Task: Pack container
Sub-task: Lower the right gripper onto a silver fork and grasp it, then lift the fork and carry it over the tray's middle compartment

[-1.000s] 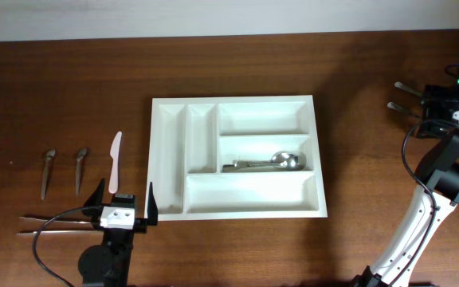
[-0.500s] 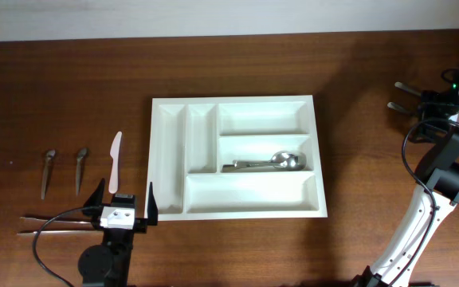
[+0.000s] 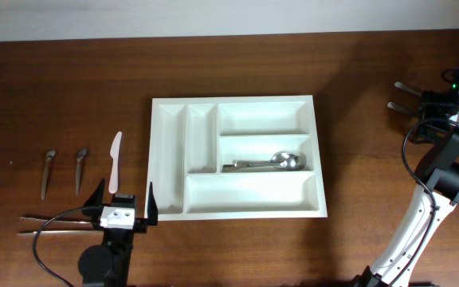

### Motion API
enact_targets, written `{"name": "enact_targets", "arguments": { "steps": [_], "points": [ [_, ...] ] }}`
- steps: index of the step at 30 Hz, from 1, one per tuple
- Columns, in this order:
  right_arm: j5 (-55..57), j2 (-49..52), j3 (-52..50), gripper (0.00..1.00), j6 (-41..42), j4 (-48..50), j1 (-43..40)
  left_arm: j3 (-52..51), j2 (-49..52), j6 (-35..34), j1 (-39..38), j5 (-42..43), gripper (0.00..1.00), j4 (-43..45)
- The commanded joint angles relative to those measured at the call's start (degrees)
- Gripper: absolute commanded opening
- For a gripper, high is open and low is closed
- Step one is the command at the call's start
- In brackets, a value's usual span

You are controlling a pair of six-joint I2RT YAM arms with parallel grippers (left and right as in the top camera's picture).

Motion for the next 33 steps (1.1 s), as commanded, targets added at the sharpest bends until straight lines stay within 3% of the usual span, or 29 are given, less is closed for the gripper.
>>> {"name": "enact_targets", "arguments": {
  "steps": [1, 11, 16, 23, 33],
  "points": [
    [2.6, 1.1, -0.7, 0.85, 0.9, -0.7, 0.0, -0.5, -0.4, 0.9, 0.3, -0.4, 0.99, 0.2],
    [2.6, 1.1, -0.7, 0.52, 0.9, -0.6, 0.1, -0.5, -0.4, 0.9, 0.3, -0.4, 0.99, 0.2],
    [2.6, 1.1, -0.7, 0.29, 0.9, -0.5, 0.1, -0.5, -0.4, 0.9, 0.3, -0.4, 0.99, 0.2],
    [1.9, 1.0, -0.7, 0.07, 0.2, -1.0, 0.2, -0.5, -0.4, 0.9, 0.3, -0.4, 0.99, 0.2],
    [-2.7, 0.0, 1.4, 0.04, -2.0, -1.8, 0.9, -0.5, -0.4, 0.9, 0.3, -0.4, 0.99, 0.2]
  ]
}}
